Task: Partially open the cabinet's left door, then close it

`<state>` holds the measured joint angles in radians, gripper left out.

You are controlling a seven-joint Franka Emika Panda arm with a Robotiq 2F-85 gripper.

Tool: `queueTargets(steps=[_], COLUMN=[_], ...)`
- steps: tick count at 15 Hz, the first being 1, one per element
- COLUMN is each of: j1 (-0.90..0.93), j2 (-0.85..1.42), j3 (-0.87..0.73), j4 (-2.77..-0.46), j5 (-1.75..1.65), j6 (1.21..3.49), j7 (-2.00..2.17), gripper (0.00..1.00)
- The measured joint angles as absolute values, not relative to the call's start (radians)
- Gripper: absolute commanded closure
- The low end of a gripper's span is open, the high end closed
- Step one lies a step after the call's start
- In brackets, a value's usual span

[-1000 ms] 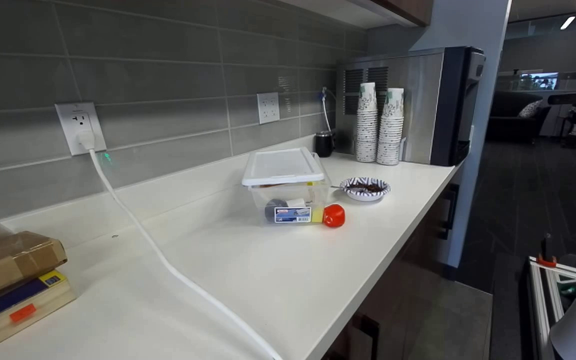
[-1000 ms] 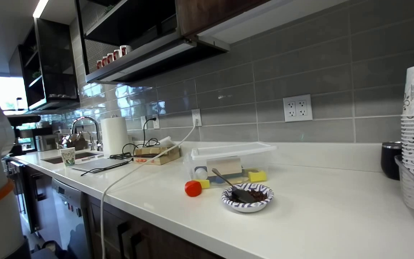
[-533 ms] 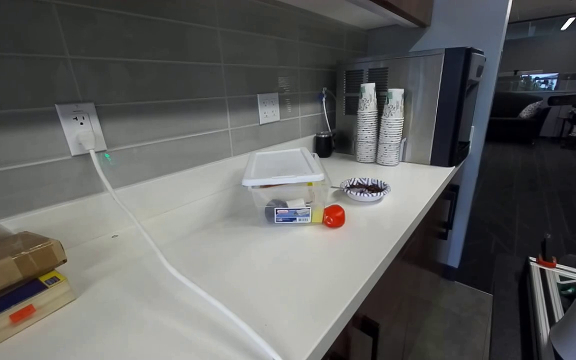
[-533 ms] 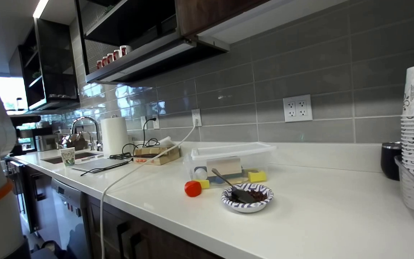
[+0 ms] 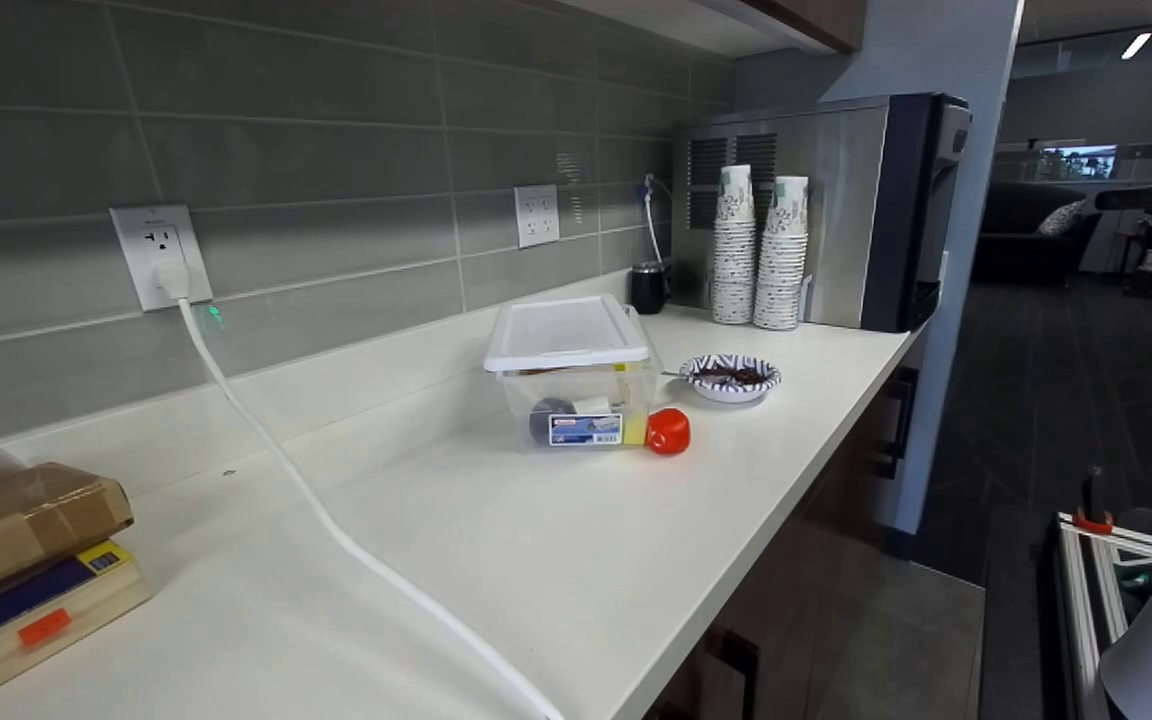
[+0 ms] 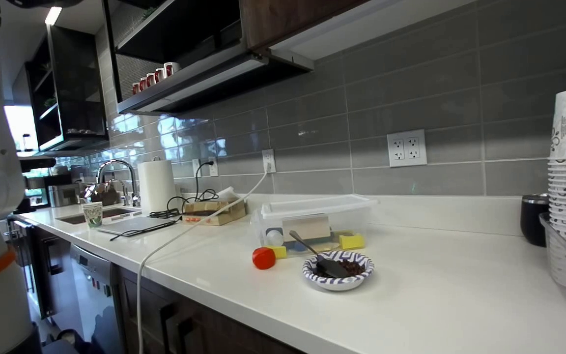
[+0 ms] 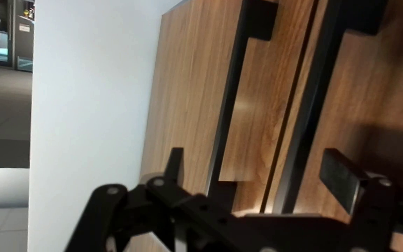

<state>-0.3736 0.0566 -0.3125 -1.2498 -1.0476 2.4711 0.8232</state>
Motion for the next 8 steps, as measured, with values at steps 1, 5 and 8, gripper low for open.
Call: queueTargets(steps=[1, 5, 8], j1=[-0.38, -0.392, -0.39], j2=[0.075, 0.108, 0.107], j3=[-0.32, -0.332, -0.332], j4=[-1.227, -1.189, -1.189], j5=[-1.048, -1.047, -1.047], j6=[2.471, 2.47, 2.464], j7=[0.831, 0.849, 0.849], gripper=[0.0, 0.0, 0.0])
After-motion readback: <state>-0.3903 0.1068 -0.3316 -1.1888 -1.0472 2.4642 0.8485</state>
